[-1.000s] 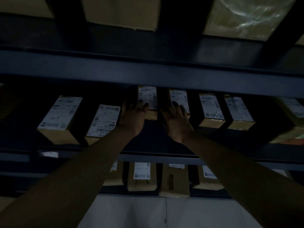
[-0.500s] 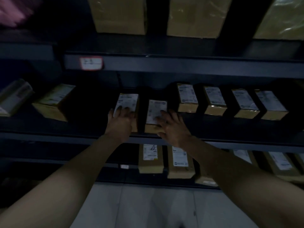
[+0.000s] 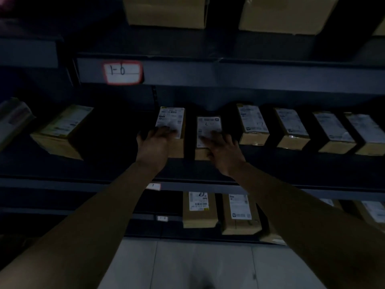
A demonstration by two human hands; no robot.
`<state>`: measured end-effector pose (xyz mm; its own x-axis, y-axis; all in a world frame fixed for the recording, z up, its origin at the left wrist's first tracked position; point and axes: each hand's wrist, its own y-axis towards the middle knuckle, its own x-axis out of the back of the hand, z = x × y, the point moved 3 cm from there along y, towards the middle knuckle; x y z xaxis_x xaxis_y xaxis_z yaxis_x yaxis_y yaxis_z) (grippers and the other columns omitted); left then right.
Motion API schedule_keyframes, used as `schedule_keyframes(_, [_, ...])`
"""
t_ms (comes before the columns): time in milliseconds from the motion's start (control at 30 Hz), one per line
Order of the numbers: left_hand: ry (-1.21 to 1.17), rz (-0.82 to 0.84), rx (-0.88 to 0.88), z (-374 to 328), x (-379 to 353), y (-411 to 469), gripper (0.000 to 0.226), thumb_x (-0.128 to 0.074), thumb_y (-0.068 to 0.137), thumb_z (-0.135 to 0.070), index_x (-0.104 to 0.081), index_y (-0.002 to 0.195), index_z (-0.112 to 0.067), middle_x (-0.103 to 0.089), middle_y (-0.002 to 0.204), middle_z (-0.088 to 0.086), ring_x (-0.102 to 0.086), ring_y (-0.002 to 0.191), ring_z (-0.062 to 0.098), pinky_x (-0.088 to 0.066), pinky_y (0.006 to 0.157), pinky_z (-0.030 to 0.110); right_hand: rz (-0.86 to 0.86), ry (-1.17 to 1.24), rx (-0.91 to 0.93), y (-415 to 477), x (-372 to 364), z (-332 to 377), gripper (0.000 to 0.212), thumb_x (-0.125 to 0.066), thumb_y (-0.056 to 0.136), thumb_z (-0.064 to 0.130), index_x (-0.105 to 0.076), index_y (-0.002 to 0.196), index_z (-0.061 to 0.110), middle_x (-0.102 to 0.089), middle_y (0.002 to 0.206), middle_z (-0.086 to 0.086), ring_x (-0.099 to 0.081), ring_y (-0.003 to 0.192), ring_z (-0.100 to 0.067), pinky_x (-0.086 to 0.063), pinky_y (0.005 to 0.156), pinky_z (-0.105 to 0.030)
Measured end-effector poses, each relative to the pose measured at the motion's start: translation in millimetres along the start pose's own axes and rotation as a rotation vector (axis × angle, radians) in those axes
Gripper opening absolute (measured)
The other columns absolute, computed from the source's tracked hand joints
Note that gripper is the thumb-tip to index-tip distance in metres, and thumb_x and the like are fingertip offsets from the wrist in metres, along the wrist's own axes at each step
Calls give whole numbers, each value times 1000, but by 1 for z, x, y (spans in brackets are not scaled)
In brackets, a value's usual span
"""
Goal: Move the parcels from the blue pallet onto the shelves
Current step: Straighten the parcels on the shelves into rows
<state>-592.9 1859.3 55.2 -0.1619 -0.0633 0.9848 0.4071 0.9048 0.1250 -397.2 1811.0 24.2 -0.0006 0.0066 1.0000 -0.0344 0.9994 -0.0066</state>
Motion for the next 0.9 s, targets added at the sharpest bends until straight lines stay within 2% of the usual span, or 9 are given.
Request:
schedule_keyframes(133, [-14, -30, 36, 1, -3, 26, 63, -50, 89, -2, -39, 142, -33, -30, 154, -1, -27, 138, 26, -13, 110, 57, 2, 21, -14, 30, -1, -10, 56, -37, 101, 32, -15, 152, 34, -14, 159, -7, -20, 137, -38, -23, 110, -50])
schedule_keyframes(300, [-48, -62, 63, 1, -5, 53, 60, -43, 91, 0, -39, 143, -29, -31, 153, 0, -28, 139, 26, -15, 110, 57, -22, 31, -5, 57, 1, -19, 56, -39, 100, 30, -18, 152, 35, -18, 157, -8, -23, 135, -38, -26, 107, -50])
schedule_keyframes(433, [-101, -5, 68, 4, -6, 59, 65, -40, 94, 1, -27, 148, -32, -18, 158, -5, -16, 143, 24, -6, 112, 59, -27, 35, -9, 65, 0, -19, 57, -38, 100, 33, -17, 152, 34, -18, 157, -10, -23, 135, -39, -26, 108, -50])
schedule_keyframes(533, [-8, 59, 42, 3, -4, 56, 81, -47, 88, 2, -9, 151, -33, -2, 160, -4, -4, 146, 27, -2, 114, 57, -47, 34, -28, 60, -1, -14, 63, -39, 99, 36, -10, 154, 28, -12, 158, -14, -19, 137, -39, -22, 111, -50])
schedule_keyframes(600, [41, 55, 17, 1, -4, 47, 81, -52, 89, -6, -6, 151, -30, 1, 160, 1, -1, 146, 29, 1, 114, 55, -87, 39, -19, 49, 0, -7, 68, -45, 97, 36, -11, 154, 22, -13, 158, -15, -19, 138, -39, -20, 111, -49])
schedule_keyframes(667, [67, -23, -49, -6, -2, 29, 72, -53, 88, -7, -19, 150, -21, -11, 159, 7, -9, 145, 31, 0, 114, 53, -128, 64, 12, 31, 3, 3, 64, -49, 95, 33, -23, 152, 17, -22, 156, -15, -22, 138, -38, -20, 112, -48])
schedule_keyframes(733, [56, -111, -125, -16, 2, 6, 60, -56, 84, -5, -41, 142, -12, -32, 150, 14, -27, 138, 33, -7, 113, 52, -165, 116, 47, 8, 6, 12, 57, -51, 95, 29, -36, 147, 13, -34, 150, -18, -29, 134, -40, -25, 110, -49])
schedule_keyframes(800, [-33, -176, -187, -28, 6, -19, 47, -58, 79, 3, -59, 125, -4, -53, 131, 21, -47, 122, 37, -19, 109, 53, -188, 132, 92, -19, 8, 21, 51, -54, 93, 25, -45, 141, 9, -45, 141, -20, -41, 126, -42, -34, 103, -50])
schedule_keyframes(900, [-149, -229, -291, -46, 14, -53, 34, -60, 74, 9, -69, 106, 1, -65, 105, 23, -61, 98, 38, -35, 97, 54, -248, 174, 140, -60, 12, 31, 43, -64, 88, 17, -58, 128, 2, -57, 127, -22, -55, 108, -43, -45, 91, -50])
